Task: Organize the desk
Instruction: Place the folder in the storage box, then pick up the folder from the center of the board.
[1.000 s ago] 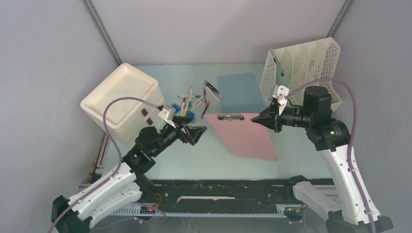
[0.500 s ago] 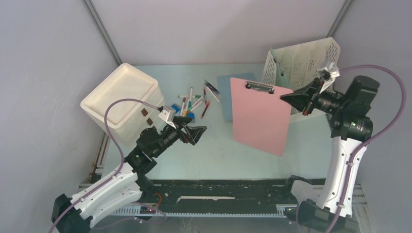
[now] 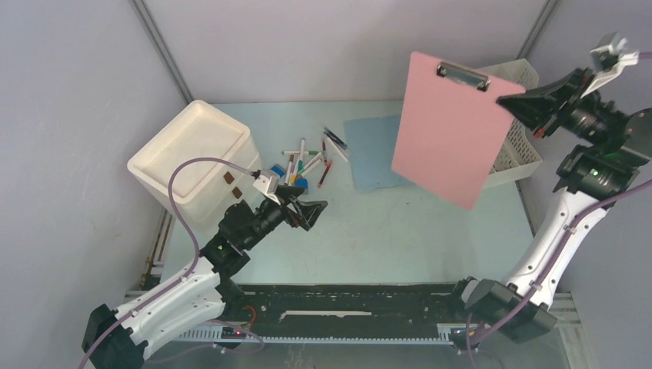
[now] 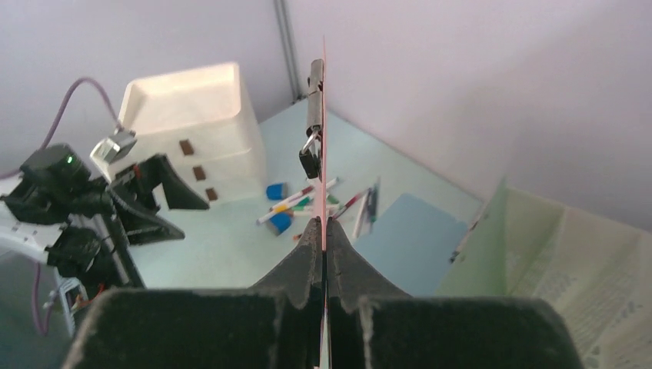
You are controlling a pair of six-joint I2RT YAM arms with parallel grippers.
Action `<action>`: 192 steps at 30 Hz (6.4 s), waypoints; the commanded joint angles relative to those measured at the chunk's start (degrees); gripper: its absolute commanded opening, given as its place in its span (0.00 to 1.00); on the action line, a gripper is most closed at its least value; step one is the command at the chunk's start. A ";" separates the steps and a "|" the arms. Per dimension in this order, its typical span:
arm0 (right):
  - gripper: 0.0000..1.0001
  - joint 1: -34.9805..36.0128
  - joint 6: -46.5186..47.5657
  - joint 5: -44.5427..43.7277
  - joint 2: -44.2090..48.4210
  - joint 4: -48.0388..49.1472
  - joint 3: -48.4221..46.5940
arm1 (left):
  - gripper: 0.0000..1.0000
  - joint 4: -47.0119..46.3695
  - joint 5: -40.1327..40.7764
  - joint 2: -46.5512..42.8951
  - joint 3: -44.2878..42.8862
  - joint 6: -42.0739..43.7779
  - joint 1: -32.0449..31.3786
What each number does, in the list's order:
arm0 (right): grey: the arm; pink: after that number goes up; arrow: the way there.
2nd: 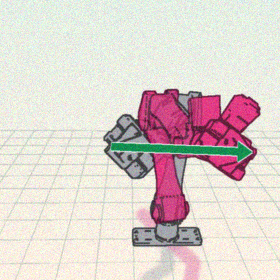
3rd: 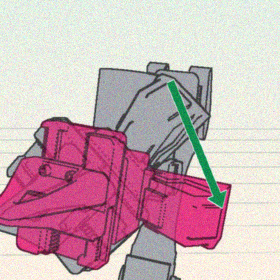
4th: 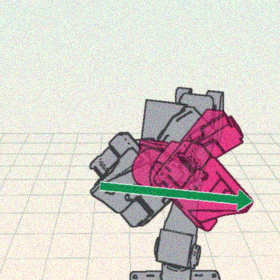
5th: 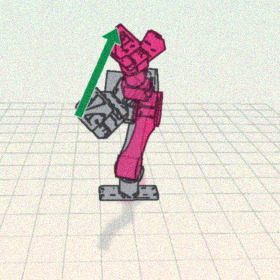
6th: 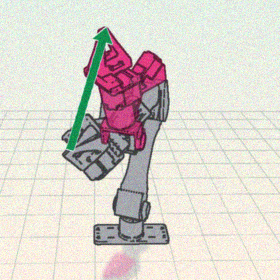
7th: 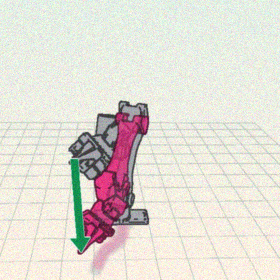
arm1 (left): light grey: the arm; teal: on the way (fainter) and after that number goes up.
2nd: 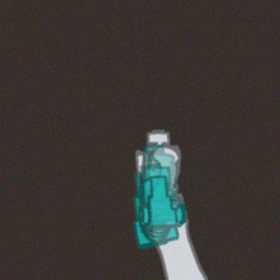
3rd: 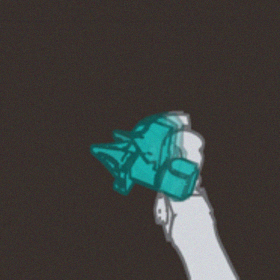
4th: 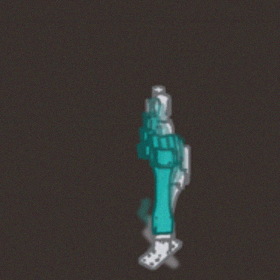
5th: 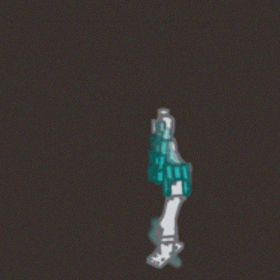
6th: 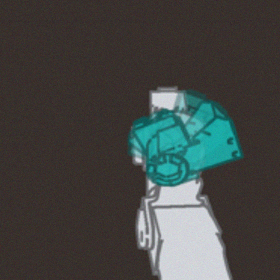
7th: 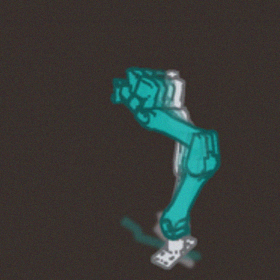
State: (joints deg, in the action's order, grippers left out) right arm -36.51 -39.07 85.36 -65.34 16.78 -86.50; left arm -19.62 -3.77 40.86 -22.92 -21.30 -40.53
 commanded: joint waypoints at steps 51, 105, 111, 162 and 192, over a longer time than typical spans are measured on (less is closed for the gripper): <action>0.00 -3.60 30.81 -34.12 -18.60 -17.69 -16.62 | 1.00 -4.46 -0.16 -2.19 5.04 0.30 2.12; 0.30 -0.75 33.01 -25.95 -16.45 18.40 28.10 | 1.00 -7.19 -2.04 1.11 5.01 -1.73 2.25; 0.78 -3.16 37.78 -25.54 -10.76 7.15 28.10 | 1.00 -8.18 -3.90 2.79 4.38 -3.14 2.15; 1.00 31.02 74.78 -33.30 14.08 -68.94 34.12 | 0.92 -3.52 0.11 57.60 -29.86 -40.93 1.97; 1.00 34.65 75.88 -36.14 13.88 -69.74 35.09 | 0.71 -6.45 -0.24 73.78 -38.57 -52.07 4.47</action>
State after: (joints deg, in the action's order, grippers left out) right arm -2.46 35.90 49.34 -51.55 -53.34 -51.46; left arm -23.29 -4.25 113.51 -59.02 -71.83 -36.75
